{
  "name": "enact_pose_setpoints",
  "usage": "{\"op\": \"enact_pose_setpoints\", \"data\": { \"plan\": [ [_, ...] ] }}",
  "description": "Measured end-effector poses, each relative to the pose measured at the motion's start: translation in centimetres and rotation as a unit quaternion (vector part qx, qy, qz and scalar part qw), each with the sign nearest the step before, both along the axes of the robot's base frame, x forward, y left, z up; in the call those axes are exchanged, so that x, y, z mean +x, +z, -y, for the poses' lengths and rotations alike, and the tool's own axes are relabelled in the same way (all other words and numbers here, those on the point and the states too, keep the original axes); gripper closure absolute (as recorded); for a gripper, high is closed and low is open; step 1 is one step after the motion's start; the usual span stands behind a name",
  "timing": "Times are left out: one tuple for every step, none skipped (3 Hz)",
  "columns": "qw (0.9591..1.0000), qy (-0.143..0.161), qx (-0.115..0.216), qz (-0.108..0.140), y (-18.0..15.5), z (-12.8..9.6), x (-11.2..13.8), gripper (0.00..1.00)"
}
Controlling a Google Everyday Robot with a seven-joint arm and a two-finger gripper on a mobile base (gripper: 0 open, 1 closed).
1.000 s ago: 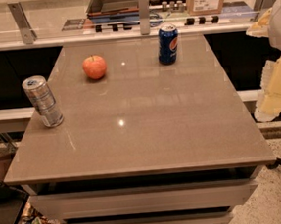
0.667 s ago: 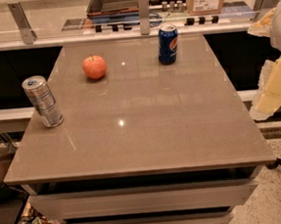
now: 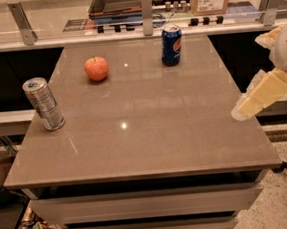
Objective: Move pepsi can near redbull can
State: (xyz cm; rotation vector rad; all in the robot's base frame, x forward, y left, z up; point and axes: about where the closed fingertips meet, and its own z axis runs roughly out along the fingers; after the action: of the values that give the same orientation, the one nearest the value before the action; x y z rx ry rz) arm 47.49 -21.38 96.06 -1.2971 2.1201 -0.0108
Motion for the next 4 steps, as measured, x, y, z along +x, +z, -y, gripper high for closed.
{"op": "enact_pose_setpoints", "data": {
  "plan": [
    [0.9964, -0.051, 0.049, 0.047, -0.1, 0.5, 2.8, 0.00],
    [0.9872, -0.099, 0.088, 0.089, 0.1, 0.7, 5.2, 0.00],
    [0.9730, -0.135, 0.133, 0.132, 0.2, 0.7, 8.2, 0.00],
    [0.9582, -0.149, 0.180, 0.165, 0.0, 0.5, 11.4, 0.00]
  ]
}}
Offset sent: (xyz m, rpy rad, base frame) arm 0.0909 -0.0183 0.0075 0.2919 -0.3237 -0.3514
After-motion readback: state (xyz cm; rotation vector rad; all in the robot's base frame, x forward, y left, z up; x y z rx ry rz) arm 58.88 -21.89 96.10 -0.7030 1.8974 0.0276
